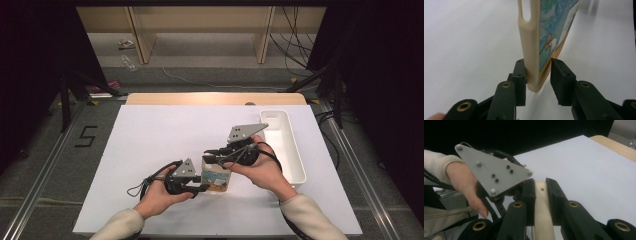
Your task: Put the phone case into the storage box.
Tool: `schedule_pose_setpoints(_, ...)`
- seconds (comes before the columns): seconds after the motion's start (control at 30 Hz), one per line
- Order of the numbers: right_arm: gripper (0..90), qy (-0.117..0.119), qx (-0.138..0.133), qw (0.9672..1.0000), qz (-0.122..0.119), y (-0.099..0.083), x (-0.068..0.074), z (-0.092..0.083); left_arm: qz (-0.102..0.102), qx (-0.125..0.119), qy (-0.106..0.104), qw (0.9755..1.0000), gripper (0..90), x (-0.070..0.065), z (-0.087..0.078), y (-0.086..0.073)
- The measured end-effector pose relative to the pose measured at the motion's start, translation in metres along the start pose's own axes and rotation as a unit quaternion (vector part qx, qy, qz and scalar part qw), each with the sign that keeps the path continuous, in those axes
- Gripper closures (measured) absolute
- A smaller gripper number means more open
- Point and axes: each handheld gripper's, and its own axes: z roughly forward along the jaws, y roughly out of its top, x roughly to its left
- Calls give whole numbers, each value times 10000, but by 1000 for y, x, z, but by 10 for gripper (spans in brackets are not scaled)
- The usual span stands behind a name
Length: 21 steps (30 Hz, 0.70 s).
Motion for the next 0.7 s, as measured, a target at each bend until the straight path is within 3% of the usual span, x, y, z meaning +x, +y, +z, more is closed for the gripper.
schedule_pose_setpoints(0.7,795,91,-72,9999,21,1,0,-1,-86,84,41,9999,787,2,-6,3)
